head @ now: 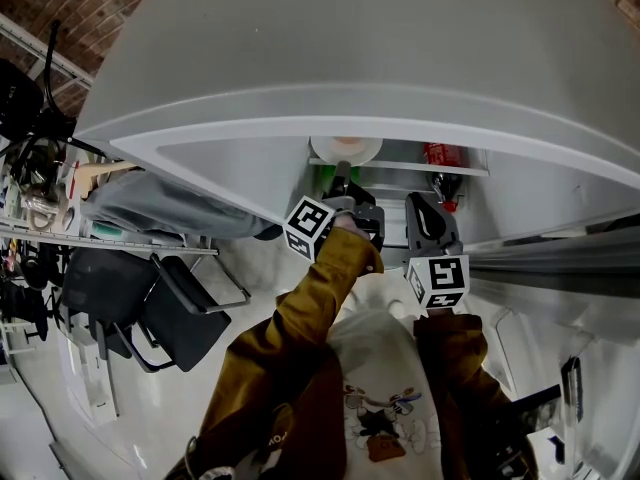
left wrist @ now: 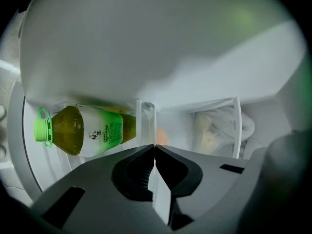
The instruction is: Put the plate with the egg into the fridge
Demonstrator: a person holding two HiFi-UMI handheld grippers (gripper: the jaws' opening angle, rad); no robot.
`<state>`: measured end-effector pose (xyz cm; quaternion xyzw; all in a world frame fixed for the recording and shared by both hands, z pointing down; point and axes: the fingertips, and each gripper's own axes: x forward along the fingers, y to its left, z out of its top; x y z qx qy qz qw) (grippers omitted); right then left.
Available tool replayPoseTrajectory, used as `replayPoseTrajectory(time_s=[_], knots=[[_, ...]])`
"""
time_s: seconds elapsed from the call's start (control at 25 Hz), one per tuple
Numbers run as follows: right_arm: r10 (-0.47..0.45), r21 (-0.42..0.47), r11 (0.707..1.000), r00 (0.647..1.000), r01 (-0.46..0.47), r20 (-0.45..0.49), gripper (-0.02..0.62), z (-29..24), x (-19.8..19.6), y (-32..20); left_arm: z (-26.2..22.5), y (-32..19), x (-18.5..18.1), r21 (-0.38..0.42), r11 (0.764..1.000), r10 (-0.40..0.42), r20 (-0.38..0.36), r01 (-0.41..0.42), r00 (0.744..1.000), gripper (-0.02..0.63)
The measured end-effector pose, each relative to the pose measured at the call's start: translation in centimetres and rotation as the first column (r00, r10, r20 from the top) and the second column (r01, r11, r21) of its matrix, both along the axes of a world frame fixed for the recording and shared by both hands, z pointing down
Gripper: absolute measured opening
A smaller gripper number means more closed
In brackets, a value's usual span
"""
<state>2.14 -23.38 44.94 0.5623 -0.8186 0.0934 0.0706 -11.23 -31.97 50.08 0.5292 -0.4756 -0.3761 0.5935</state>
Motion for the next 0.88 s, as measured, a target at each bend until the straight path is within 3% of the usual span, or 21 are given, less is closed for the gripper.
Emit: replayPoseTrajectory(time_s=[0.88], knots=[[-0.004,0.004,1.000,1.000,0.004,-0.019,0.008,-0.2,-0.5,-2.0,0.6,-1.2,0.7,-0.019,0.999,0.038,0.003,-0.038,0.999,0.018]])
